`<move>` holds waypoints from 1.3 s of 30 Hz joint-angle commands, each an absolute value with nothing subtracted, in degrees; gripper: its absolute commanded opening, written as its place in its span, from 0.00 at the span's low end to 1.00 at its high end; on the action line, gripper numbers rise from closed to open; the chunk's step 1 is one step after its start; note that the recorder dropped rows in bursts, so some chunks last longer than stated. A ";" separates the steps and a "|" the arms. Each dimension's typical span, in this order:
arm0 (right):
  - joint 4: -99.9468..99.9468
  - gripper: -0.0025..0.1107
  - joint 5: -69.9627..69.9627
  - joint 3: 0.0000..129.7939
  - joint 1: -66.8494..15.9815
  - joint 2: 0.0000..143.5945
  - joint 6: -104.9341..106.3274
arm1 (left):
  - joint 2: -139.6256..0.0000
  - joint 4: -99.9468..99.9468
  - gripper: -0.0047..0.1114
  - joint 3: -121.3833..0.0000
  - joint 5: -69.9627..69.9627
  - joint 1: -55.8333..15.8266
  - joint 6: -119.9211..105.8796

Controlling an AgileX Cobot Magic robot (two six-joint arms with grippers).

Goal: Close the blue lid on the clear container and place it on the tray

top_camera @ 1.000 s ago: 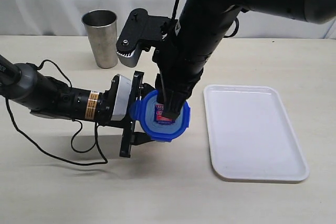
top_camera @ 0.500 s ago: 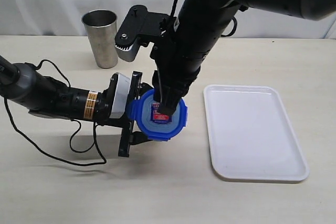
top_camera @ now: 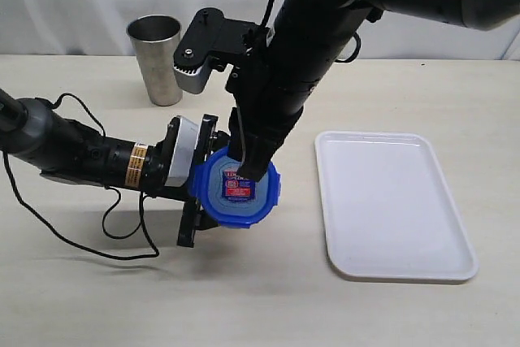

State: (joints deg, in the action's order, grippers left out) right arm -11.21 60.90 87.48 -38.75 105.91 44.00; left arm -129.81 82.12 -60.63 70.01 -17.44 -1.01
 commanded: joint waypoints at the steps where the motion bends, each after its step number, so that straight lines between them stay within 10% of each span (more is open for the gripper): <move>1: -15.40 0.19 67.61 84.87 -39.04 111.59 43.42 | -129.53 75.97 0.04 -60.81 69.96 -18.00 6.11; 27: 2.13 0.28 48.20 85.85 -38.51 99.49 14.18 | -129.53 69.09 0.04 -60.81 69.96 -15.04 28.94; 39: 8.67 0.06 47.80 81.64 -38.51 102.76 7.44 | -129.53 69.82 0.04 -60.81 69.96 -15.15 31.54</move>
